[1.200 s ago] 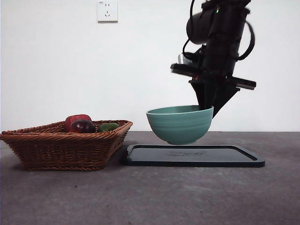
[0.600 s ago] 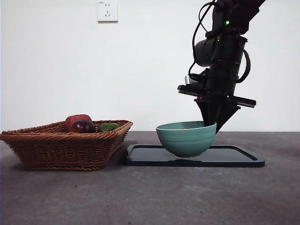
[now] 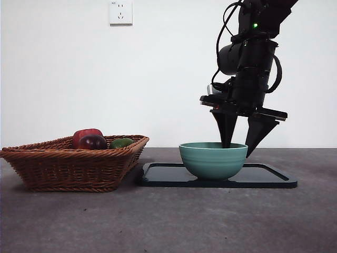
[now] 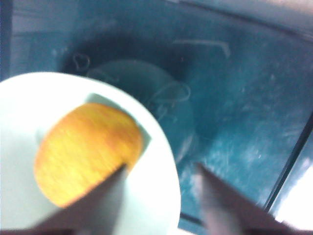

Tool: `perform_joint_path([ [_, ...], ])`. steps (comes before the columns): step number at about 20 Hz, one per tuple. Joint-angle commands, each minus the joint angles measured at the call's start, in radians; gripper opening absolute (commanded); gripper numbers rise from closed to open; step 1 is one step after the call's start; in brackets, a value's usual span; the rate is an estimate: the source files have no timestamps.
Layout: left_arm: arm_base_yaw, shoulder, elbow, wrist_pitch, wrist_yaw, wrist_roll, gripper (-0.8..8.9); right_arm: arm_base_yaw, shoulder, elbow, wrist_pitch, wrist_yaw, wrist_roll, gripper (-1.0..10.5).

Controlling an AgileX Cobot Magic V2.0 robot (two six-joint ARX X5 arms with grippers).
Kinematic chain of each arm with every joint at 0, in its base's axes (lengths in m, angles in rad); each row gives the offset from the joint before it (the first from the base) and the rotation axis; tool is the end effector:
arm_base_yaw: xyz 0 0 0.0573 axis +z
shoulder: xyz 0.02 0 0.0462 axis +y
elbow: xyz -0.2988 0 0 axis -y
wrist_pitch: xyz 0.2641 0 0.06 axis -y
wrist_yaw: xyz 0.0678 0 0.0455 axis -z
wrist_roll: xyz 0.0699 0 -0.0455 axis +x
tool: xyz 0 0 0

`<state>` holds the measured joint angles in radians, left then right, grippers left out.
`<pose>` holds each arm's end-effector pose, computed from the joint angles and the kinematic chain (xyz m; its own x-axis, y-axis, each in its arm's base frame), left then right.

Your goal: Pick up the wifruite, put it on the bowl, pick up the plate, put it on desk

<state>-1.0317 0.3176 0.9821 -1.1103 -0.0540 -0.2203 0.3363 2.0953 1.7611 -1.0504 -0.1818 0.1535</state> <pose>0.0193 -0.0248 0.3476 0.5088 -0.7455 -0.4306 0.7634 0.6219 -0.1745 0.4339 0.1651 0.1980 0.1122 0.2308 -0.9665 -0.2101 0.9562 0.2039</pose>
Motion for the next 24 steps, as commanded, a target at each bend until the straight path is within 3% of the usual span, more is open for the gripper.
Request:
perform_joint_path([
  [1,-0.010,0.001,0.010,0.011,0.002,0.002,5.63,-0.007,0.018,0.046,-0.005,0.010,-0.016,3.5],
  [3,-0.010,0.001,0.010,0.011,0.002,0.002,5.63,-0.020,-0.001,0.111,-0.066,0.056,-0.016,4.8],
  [9,-0.010,0.001,0.010,0.011,0.002,0.003,5.63,-0.019,-0.241,0.208,-0.211,0.167,-0.051,5.1],
  [11,-0.010,0.001,0.010,0.014,0.002,0.003,5.63,-0.019,-0.362,0.208,-0.245,0.188,-0.053,6.0],
  [14,-0.010,0.001,0.010,0.037,0.002,0.003,5.63,-0.009,-0.496,0.200,-0.330,0.190,-0.055,6.0],
  [21,-0.010,0.001,0.010,0.042,0.002,0.003,5.63,0.087,-0.872,-0.006,-0.360,0.188,-0.046,6.0],
  [24,-0.009,0.001,0.010,0.042,0.002,0.002,5.63,0.128,-1.059,-0.152,-0.360,0.177,0.021,6.0],
])
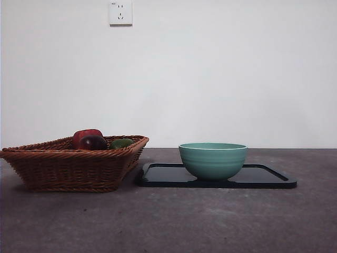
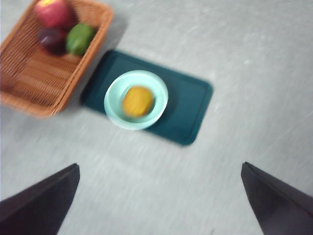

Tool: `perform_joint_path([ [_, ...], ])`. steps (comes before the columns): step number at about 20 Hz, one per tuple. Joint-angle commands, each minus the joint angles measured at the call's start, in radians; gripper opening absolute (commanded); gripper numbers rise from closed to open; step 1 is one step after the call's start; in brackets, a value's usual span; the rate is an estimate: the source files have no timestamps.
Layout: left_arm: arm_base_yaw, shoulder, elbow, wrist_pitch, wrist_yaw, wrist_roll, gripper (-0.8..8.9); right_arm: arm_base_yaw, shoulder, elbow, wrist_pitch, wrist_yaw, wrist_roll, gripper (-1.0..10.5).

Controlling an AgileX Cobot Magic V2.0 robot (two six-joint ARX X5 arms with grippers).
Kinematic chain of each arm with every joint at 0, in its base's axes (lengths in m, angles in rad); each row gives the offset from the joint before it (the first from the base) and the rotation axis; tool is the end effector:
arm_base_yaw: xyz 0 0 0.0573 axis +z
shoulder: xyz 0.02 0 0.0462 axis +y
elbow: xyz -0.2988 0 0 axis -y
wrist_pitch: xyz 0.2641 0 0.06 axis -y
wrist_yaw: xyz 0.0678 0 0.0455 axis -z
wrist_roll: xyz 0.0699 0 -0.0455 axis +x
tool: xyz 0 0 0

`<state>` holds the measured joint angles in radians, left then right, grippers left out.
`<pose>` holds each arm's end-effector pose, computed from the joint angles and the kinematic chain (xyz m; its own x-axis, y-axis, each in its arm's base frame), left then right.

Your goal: Pick up the wifruite, put it on the bowl, pick up the plate, put it on desk

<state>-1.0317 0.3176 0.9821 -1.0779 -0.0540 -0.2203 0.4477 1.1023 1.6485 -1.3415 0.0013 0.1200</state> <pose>0.0202 -0.0264 0.3516 0.5157 -0.7570 -0.4011 0.7664 0.6170 -0.1790 0.1587 0.0761 0.4602 0.6316 0.3019 -0.7141 -0.3519 0.9324 0.0829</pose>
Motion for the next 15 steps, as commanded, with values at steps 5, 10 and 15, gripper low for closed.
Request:
perform_joint_path([
  [5,-0.009,0.001,0.010,0.028,0.001,0.002,5.63,0.040,-0.396,-0.269,-0.069,-0.005,0.112,6.0],
  [10,-0.010,0.002,0.010,0.032,0.001,0.002,5.63,0.040,-0.653,-0.392,-0.069,-0.035,0.117,6.0],
  [15,-0.009,0.002,0.010,0.046,0.001,-0.007,5.63,0.040,-0.776,-0.459,-0.069,-0.087,0.142,6.0],
])
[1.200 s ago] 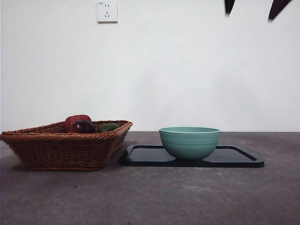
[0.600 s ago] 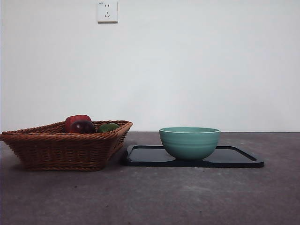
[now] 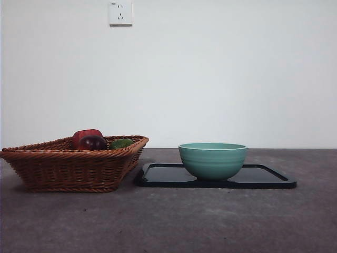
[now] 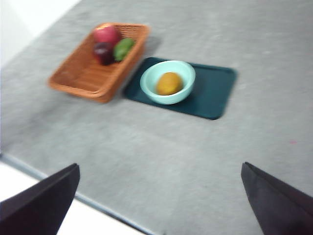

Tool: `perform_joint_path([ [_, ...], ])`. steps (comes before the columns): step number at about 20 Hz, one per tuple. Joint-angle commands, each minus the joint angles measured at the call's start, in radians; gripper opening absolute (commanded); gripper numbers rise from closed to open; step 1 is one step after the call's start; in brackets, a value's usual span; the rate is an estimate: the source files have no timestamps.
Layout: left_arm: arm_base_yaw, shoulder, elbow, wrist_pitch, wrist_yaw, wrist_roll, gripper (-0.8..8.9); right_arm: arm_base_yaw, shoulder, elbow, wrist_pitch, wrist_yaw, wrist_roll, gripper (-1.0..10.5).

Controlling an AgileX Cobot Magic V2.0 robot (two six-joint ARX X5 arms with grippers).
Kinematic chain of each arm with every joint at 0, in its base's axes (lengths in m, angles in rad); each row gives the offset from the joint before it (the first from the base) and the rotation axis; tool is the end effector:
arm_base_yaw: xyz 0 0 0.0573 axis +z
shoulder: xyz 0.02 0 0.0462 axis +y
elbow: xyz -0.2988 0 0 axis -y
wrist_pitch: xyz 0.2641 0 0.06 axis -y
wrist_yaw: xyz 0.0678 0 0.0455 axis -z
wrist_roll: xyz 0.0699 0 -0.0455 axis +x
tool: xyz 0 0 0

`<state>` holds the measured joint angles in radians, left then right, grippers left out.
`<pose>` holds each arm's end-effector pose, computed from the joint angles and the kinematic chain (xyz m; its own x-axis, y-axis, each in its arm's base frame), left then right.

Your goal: Pick up the wifruite, put it on the bowl, pick up the plate, put it on desk

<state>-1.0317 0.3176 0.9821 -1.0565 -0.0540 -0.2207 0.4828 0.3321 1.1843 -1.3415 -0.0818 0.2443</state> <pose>0.0208 -0.0274 0.3543 0.5200 -0.7642 -0.3815 0.7682 0.6137 -0.1822 -0.0137 -0.0007 0.3746 0.7412 0.4808 -0.4684 -0.4103 0.8768 0.2508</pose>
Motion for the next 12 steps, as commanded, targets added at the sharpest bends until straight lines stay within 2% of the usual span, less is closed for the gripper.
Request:
perform_joint_path([
  [1,-0.009,0.002,0.010,0.044,0.001,-0.013,5.63,0.005,-0.010,0.002,-0.069,-0.003,0.017,6.0],
  [7,-0.009,0.019,0.010,0.139,-0.003,-0.090,5.62,0.005,-0.010,0.000,-0.069,0.006,0.010,6.0],
  [12,-0.009,0.154,0.010,0.156,-0.060,-0.123,5.62,0.005,-0.010,0.000,-0.069,0.003,0.010,6.0],
])
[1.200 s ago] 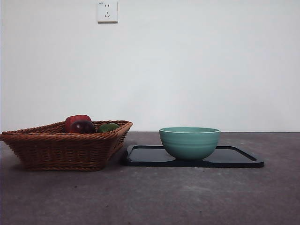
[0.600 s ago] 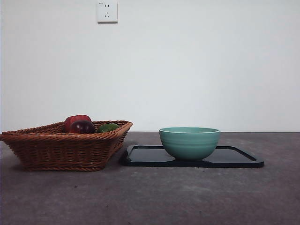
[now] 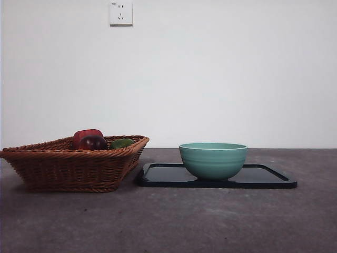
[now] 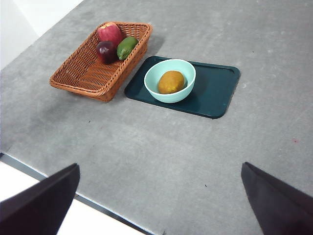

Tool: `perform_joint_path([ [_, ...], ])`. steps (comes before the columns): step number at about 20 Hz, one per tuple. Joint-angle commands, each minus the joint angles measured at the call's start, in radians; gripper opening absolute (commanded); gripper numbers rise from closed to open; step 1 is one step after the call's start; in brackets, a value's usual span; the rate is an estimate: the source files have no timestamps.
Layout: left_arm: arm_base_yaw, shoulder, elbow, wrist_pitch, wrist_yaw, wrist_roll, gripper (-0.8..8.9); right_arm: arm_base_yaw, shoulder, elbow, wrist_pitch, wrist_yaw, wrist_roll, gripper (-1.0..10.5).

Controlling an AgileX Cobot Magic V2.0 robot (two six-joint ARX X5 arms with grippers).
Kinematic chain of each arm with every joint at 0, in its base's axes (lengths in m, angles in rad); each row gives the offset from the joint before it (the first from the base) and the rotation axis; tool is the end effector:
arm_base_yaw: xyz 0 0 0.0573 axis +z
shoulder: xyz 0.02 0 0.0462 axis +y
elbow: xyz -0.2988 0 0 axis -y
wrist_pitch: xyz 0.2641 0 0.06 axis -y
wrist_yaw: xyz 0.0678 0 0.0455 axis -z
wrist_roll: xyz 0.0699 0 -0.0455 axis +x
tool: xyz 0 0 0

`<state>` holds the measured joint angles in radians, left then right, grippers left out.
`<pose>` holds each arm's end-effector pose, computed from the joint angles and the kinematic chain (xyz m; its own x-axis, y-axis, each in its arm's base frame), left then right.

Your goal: Pick up the wifruite, put it on the bowl, pick up the plate, put it on desk

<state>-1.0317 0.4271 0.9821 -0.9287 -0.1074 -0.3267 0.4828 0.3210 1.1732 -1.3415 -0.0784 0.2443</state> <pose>0.0417 -0.0551 0.3673 0.5672 -0.7393 -0.3630 0.6994 0.6651 -0.2617 -0.0145 -0.0014 0.3715 0.7430 0.4779 -0.4686 -0.4078 0.8784 0.2492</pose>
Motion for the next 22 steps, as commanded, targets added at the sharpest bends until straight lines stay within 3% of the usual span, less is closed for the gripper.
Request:
perform_joint_path([
  [1,-0.009,0.087,0.010,0.049,-0.007,-0.032,5.62,0.005,0.001,0.011,-0.069,0.000,0.010,6.0],
  [7,-0.007,0.395,0.037,0.196,-0.005,-0.084,5.62,0.004,0.001,0.011,-0.069,0.000,0.010,6.0],
  [12,0.008,0.686,0.187,0.209,0.031,-0.111,5.58,0.004,0.001,0.011,-0.069,0.001,0.009,6.0],
  [22,0.100,1.241,0.695,-0.129,0.119,-0.028,5.59,0.004,0.001,0.011,-0.069,0.000,0.002,6.0],
])
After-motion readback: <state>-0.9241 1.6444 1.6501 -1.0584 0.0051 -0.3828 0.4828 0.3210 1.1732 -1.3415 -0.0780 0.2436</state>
